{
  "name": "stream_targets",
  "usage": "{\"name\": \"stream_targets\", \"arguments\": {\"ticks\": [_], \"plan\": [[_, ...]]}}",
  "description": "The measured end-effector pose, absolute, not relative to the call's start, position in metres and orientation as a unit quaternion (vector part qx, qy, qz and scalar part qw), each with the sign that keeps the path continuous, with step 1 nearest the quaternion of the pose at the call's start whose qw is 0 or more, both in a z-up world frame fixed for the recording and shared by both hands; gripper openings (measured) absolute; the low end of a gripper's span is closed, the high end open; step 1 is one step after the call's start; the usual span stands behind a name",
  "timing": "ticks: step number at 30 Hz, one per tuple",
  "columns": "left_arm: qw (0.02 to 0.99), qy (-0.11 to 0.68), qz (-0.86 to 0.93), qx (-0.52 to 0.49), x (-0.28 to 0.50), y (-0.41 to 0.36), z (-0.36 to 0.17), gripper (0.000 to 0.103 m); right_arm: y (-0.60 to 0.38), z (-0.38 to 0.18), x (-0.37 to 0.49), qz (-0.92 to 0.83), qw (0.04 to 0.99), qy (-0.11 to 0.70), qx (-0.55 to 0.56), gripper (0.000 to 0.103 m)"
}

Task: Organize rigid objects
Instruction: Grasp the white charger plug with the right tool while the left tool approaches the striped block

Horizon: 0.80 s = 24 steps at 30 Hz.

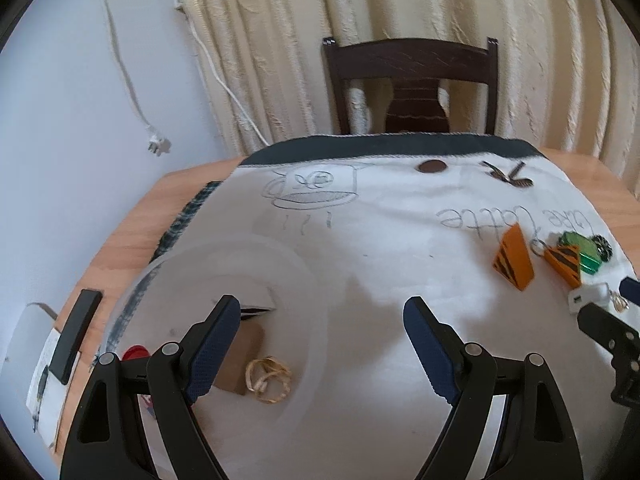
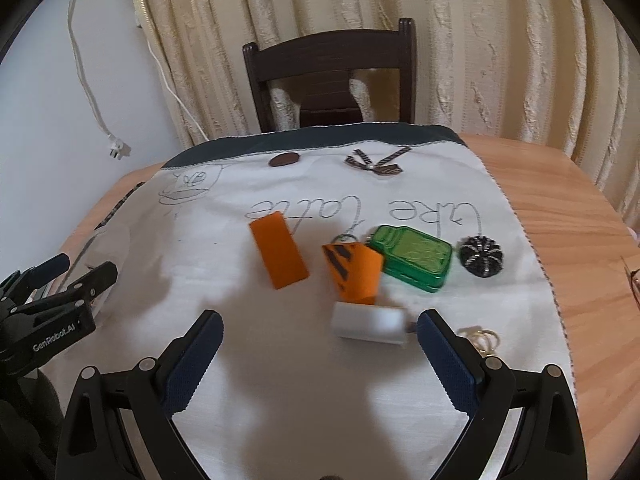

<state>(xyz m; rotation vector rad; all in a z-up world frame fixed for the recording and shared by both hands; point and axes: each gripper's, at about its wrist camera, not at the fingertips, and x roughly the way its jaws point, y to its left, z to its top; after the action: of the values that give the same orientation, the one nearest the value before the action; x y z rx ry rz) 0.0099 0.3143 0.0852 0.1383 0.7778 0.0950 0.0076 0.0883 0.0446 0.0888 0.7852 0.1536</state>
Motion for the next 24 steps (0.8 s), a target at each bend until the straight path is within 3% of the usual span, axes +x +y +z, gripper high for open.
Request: {"name": "stream_targets", "arguments": {"ticks": [15, 20, 24], "plan": [[0.912, 0.401, 0.005, 0.081, 0.012, 0.285, 0.078, 0.085, 0.061, 0.032, 0.002, 0.054, 0.914, 0.4, 0.041, 0.099], [0.908, 0.413, -0.004, 0.075, 0.015, 0.283, 0.074, 0.085, 0.061, 0.034, 0.009, 0.055, 0.911, 0.407, 0.038, 0.094], [0.906, 0.416, -0.008, 0.073, 0.016, 0.282, 0.073, 0.085, 0.066, 0.032, 0.017, 0.051, 0.909, 0.413, 0.022, 0.083]]}}
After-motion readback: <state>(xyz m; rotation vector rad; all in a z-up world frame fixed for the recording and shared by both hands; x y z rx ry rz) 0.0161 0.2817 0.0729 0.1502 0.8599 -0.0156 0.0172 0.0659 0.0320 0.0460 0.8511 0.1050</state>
